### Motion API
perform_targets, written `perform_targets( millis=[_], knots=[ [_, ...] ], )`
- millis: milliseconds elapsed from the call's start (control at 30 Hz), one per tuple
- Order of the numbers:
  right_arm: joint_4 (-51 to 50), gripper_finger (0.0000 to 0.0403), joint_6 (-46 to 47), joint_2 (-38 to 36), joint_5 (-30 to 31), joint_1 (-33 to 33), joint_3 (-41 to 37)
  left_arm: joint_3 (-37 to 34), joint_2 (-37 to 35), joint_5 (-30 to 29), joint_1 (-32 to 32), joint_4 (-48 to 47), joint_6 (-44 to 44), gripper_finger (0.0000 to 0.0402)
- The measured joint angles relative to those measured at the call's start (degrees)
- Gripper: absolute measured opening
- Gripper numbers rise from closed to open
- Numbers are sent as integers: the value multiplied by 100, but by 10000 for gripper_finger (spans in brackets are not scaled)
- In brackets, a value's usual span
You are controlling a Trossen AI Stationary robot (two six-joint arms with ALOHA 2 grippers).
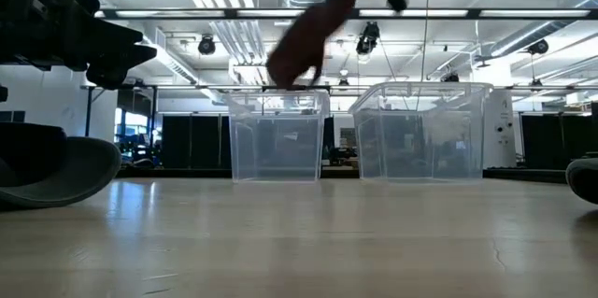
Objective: Pick & Place hat
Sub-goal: Put the red cap into the left transparent bin, then put the top black cap into the right transparent bin
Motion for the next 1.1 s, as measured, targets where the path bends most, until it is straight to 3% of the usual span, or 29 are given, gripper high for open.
perform_targets(
  millis=[200, 333, 467, 800, 967, 1100],
  knots=[
    [-297, 13, 81, 1240, -2047, -1321, 764, 0, -2, 0, -2, 0, 0, 188],
    [-1146, 13, 159, 2089, -2306, -1693, 1411, 0, -2, 0, -2, 0, 0, 188],
    [-1311, 38, -228, 2468, -2315, -1698, 1938, 0, -2, 2, 0, 0, 0, 188],
    [-1534, 180, -1099, 2239, -2078, -1125, 2630, 0, 0, 0, -2, 0, 0, 188],
    [-1685, 212, -2076, 1911, -2839, -335, 2587, 0, 0, 0, 0, 0, 0, 188],
    [-1821, 214, -1702, 2015, -3459, 471, 2326, -1, -2, 0, -1, 0, 0, 188]
  ],
)
